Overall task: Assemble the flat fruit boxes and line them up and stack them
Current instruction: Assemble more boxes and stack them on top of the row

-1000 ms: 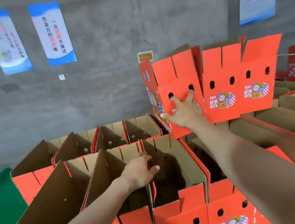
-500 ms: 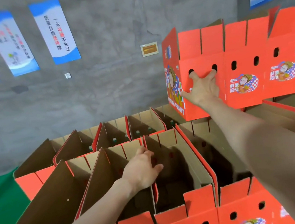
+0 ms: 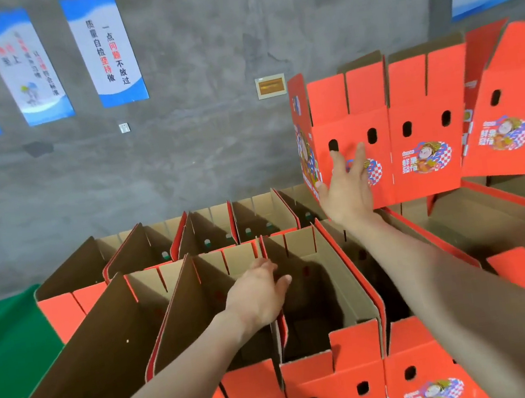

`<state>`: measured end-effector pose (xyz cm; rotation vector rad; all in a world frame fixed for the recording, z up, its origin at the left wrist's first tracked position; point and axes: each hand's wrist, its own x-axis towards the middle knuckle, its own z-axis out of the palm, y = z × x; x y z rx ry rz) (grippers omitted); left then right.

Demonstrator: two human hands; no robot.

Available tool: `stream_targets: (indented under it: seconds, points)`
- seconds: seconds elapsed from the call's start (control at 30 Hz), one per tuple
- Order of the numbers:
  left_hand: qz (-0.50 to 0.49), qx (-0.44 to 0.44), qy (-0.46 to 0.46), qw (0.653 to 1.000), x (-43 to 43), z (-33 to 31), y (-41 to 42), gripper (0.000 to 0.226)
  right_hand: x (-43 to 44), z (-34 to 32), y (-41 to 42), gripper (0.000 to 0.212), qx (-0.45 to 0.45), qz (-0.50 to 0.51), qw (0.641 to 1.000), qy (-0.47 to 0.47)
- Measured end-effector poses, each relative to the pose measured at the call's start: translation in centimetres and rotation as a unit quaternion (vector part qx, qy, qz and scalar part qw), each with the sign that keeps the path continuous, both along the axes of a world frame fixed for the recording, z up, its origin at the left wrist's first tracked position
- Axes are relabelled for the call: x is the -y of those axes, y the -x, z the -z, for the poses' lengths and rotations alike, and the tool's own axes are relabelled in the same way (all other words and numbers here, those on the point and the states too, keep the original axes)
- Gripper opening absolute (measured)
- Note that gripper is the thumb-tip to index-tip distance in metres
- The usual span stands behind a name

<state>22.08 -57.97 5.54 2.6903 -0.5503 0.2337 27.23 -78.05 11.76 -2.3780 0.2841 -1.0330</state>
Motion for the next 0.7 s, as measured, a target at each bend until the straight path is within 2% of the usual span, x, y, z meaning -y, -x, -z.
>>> stream_targets:
  seconds: [0.07, 0.17, 0.27, 0.33, 0.4, 0.47, 0.53, 0.6, 0.63, 0.7]
  points:
    - [0.002, 0.009, 0.026, 1.0, -0.1, -0.1, 0.5, 0.046, -3.1, 0.5, 2.4, 0.047, 0.079, -0.098, 0.992, -0.013]
    - [0.029, 0.047, 0.073, 0.996, -1.8, -0.8, 2.3, 0.039, -8.1, 1.7, 7.0, 0.028, 0.163, -0.234, 0.959, -0.001]
    - [0.058, 0.111, 0.163, 0.979, -6.2, -1.6, 6.4, 0.03, -12.1, 2.1, 11.2, 0.021, 0.178, -0.305, 0.935, 0.041]
    - [0.032, 0.18, 0.231, 0.956, -11.2, -1.3, 10.1, 0.026, -13.6, 2.4, 13.6, 0.02, 0.181, -0.325, 0.924, 0.092]
    - [-0.032, 0.232, 0.277, 0.932, -17.8, 0.4, 13.6, 0.023, -14.4, 2.8, 15.5, 0.025, 0.176, -0.331, 0.921, 0.107]
    - [-0.14, 0.229, 0.282, 0.921, -25.4, 3.3, 16.4, 0.019, -14.9, 3.4, 17.0, 0.028, 0.16, -0.321, 0.926, 0.117]
    - [-0.289, 0.173, 0.274, 0.901, -33.5, 6.5, 18.5, 0.022, -16.0, 4.1, 17.9, 0.021, 0.135, -0.304, 0.934, 0.134]
    - [-0.424, 0.098, 0.257, 0.863, -40.9, 9.2, 19.8, 0.03, -18.0, 4.6, 18.7, 0.012, 0.126, -0.287, 0.939, 0.141]
    - [-0.463, 0.068, 0.239, 0.851, -44.0, 10.1, 20.3, 0.033, -19.3, 4.8, 19.0, 0.01, 0.126, -0.285, 0.94, 0.139]
    - [-0.494, 0.025, 0.188, 0.848, -49.0, 11.6, 20.7, 0.038, -22.4, 5.2, 19.7, 0.007, 0.122, -0.287, 0.941, 0.133]
